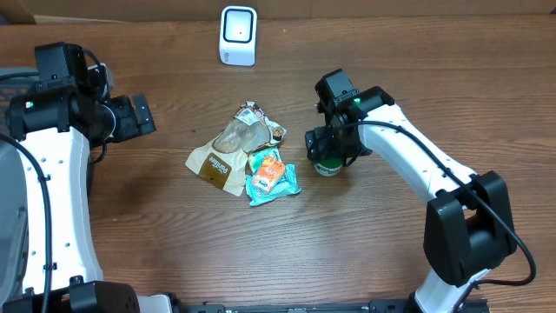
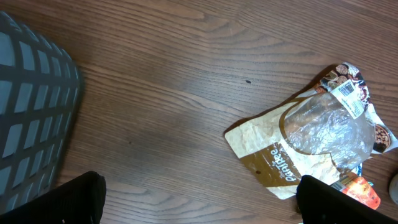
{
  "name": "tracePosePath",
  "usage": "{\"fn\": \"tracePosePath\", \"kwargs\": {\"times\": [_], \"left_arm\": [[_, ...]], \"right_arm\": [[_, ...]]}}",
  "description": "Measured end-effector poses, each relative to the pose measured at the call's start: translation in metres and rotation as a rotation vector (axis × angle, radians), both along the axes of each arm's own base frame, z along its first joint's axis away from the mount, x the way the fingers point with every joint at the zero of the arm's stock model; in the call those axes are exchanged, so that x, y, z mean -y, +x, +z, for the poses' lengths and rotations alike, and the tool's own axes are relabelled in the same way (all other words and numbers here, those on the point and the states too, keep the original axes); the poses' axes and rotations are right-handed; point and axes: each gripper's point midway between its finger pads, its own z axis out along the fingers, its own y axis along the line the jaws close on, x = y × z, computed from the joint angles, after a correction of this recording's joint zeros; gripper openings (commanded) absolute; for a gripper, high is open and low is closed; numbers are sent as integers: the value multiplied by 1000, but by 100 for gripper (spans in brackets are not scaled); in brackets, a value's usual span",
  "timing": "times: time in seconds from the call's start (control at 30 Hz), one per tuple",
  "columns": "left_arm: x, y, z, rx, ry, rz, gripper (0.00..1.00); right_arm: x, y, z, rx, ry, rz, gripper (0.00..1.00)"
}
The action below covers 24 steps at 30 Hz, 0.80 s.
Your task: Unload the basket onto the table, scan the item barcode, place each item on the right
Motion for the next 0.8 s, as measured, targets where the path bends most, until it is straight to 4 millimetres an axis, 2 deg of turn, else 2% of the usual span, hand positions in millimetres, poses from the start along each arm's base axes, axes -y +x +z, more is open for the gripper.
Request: {"fn": "tracePosePath", "kwargs": {"times": [0.17,0.37,0.53,0.67,0.73,0.8], "left_arm": [[0,0,0,0,0,0,100],[0,0,0,0,0,0,100],[0,0,0,0,0,0,100],[0,0,0,0,0,0,100],[0,0,0,0,0,0,99],[0,0,0,0,0,1,100]], "right_arm": [[0,0,-6,-7,13,-100,75],[3,-2,-10,-9,5,-137,58],[5,1,-10,5,-11,-141,34],[7,4,-10,24,-28,-90,30],[7,5,-9,30,-33,-43,18],[7,5,-8,37,-41,13,17]]}}
